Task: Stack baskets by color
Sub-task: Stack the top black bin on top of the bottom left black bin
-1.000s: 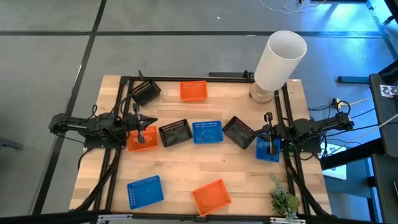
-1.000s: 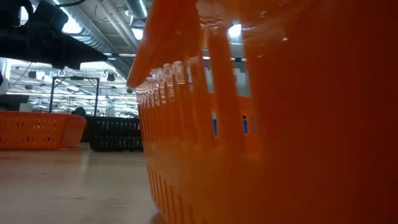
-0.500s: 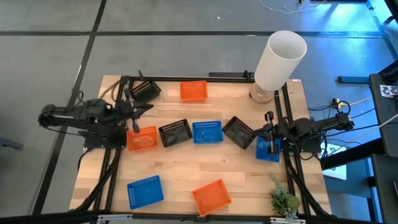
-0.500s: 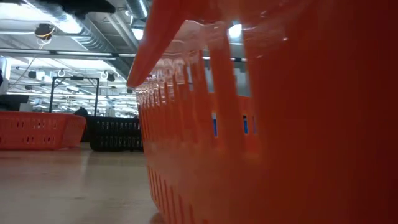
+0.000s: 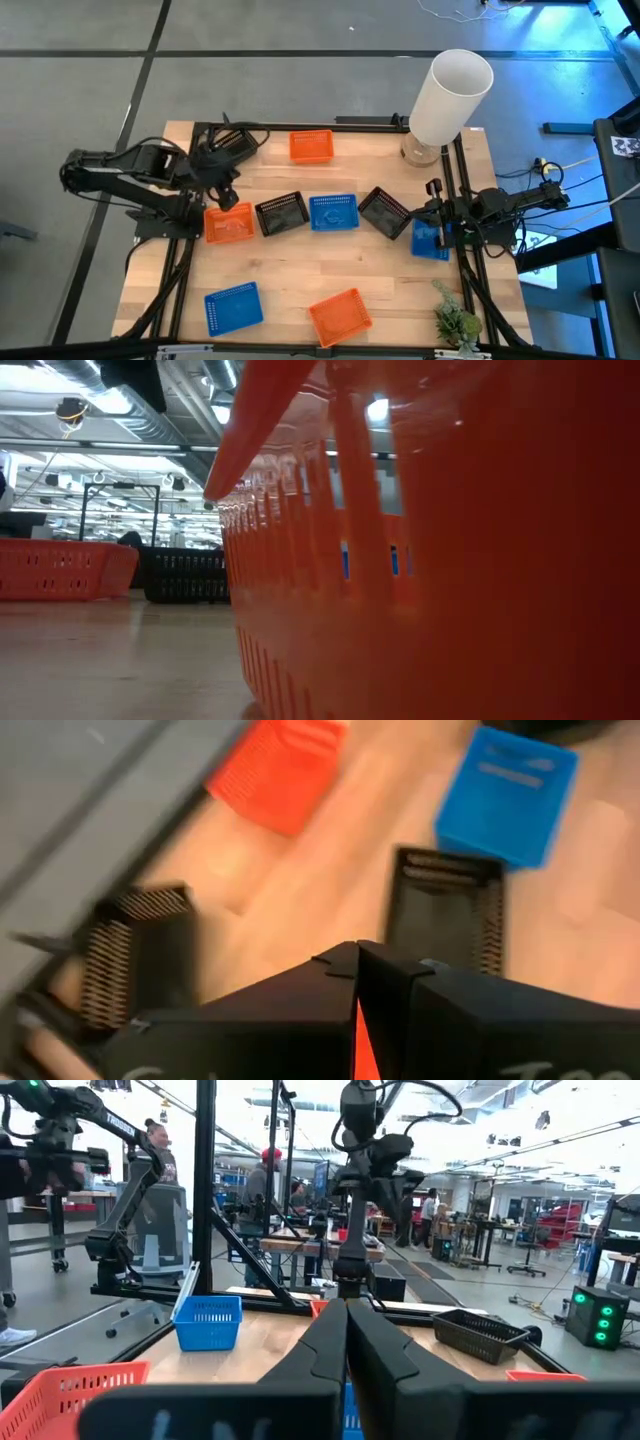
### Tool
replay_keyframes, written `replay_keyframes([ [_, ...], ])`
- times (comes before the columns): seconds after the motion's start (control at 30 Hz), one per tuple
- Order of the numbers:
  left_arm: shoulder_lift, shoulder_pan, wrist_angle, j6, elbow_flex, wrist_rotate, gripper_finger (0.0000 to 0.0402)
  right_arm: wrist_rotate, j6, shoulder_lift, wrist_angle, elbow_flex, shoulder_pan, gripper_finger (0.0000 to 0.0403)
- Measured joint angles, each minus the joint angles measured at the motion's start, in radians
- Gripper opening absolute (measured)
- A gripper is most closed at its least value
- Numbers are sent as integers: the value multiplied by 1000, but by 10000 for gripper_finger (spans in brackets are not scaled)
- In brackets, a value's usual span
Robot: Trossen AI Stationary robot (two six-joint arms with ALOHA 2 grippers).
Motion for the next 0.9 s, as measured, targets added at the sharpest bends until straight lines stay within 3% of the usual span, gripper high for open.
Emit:
replay_keyframes([
  [0.27, 1, -1, 59, -69, 1, 225, 0, 0, -1, 0, 4, 0, 0, 12],
  [0.7, 21, -4, 60, -93, 1, 242, 3, 0, 0, 0, 5, 0, 0, 12],
  [0.9, 41, -4, 67, -146, 1, 240, 33, 0, 0, 0, 5, 0, 0, 12],
])
